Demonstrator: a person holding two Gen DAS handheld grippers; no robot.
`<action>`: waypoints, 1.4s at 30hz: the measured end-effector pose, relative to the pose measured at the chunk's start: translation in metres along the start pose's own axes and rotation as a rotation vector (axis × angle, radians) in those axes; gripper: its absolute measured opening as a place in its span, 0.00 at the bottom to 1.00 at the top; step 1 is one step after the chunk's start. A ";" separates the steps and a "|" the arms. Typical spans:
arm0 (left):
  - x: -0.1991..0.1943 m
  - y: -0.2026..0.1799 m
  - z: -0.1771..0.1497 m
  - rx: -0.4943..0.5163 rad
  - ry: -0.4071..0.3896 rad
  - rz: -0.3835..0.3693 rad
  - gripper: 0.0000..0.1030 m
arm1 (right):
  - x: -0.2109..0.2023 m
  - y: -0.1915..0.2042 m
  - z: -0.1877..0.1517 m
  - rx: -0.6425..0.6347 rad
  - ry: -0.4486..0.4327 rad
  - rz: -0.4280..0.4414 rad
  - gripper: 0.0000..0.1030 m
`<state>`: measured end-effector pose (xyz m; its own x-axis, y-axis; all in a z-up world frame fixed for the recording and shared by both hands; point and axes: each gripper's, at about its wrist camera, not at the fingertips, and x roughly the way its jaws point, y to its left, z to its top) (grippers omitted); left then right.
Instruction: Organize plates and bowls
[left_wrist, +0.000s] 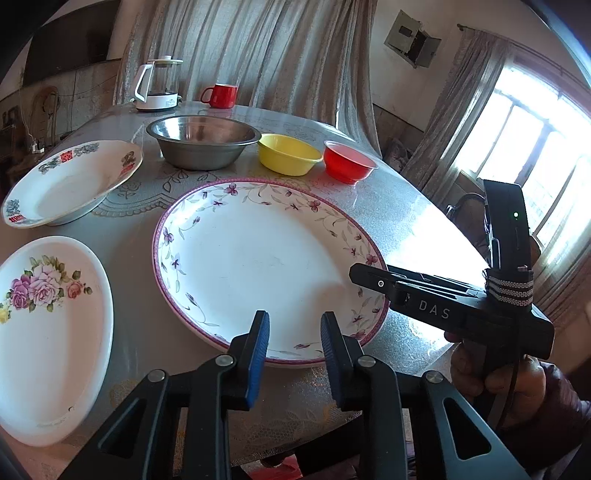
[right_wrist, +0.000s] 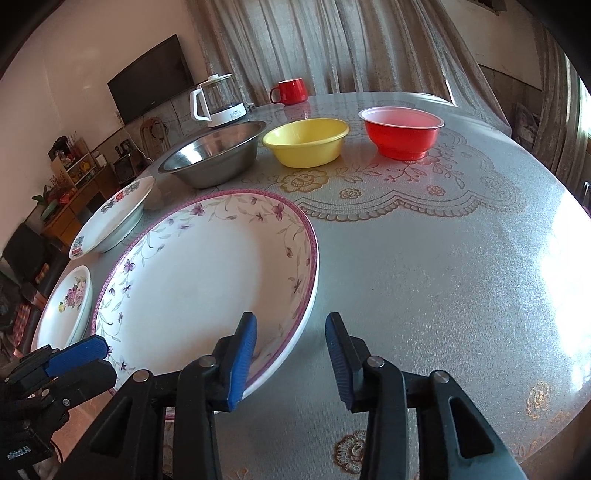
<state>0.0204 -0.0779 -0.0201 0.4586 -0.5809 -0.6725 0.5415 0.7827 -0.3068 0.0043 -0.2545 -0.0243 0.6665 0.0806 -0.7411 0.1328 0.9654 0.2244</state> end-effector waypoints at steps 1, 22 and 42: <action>0.000 -0.001 0.000 0.002 -0.001 0.014 0.27 | 0.001 0.001 0.000 -0.004 0.002 0.004 0.38; -0.021 0.025 -0.013 -0.044 -0.006 0.114 0.27 | 0.006 0.009 0.003 -0.067 0.007 0.023 0.38; -0.023 0.018 -0.012 0.004 -0.038 0.336 0.38 | 0.004 0.013 -0.001 -0.113 -0.007 -0.002 0.39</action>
<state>0.0114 -0.0478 -0.0182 0.6376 -0.2987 -0.7101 0.3587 0.9309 -0.0694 0.0081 -0.2410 -0.0254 0.6711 0.0770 -0.7373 0.0512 0.9874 0.1498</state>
